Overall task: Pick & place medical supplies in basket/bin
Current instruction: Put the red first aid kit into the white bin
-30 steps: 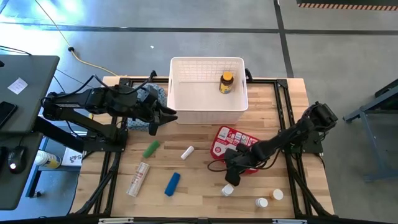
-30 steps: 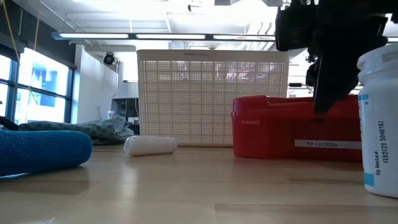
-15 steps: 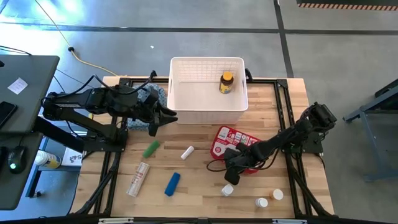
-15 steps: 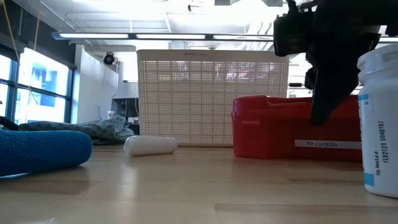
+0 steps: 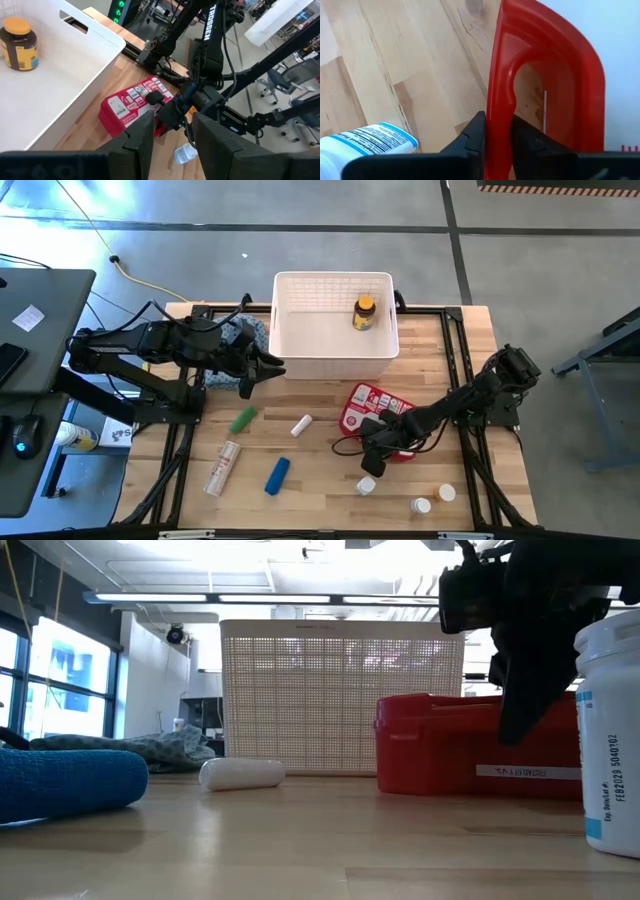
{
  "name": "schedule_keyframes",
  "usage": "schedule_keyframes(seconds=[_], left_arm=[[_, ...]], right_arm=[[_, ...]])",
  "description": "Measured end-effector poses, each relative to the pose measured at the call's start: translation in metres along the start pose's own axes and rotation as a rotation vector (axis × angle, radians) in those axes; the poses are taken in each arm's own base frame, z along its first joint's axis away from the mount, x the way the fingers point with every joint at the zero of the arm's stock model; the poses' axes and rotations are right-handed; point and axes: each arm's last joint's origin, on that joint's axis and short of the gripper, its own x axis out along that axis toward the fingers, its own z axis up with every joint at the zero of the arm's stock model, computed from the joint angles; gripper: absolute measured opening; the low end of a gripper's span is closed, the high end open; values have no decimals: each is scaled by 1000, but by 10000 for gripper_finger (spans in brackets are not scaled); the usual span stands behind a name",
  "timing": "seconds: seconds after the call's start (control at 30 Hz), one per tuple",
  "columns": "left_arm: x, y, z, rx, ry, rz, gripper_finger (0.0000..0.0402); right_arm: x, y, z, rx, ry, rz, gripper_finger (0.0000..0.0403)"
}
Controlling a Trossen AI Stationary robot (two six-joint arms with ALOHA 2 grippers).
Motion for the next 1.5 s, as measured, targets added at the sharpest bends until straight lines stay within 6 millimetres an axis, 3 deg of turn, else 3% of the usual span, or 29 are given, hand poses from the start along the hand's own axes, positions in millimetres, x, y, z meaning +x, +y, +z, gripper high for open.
schedule_keyframes(seconds=[0.47,0.8,1.17,1.5], left_arm=[[0,0,0,1,1,-1,170],[0,-1,0,0,14,-20,170],[0,-1,-1,-2,17,-25,170],[0,-1,0,-1,17,-25,170]], right_arm=[[-15,17,11,19,49,92,47],[-46,33,25,-15,72,71,47],[-103,55,40,-62,69,52,47],[-186,69,59,-59,-28,84,47]])
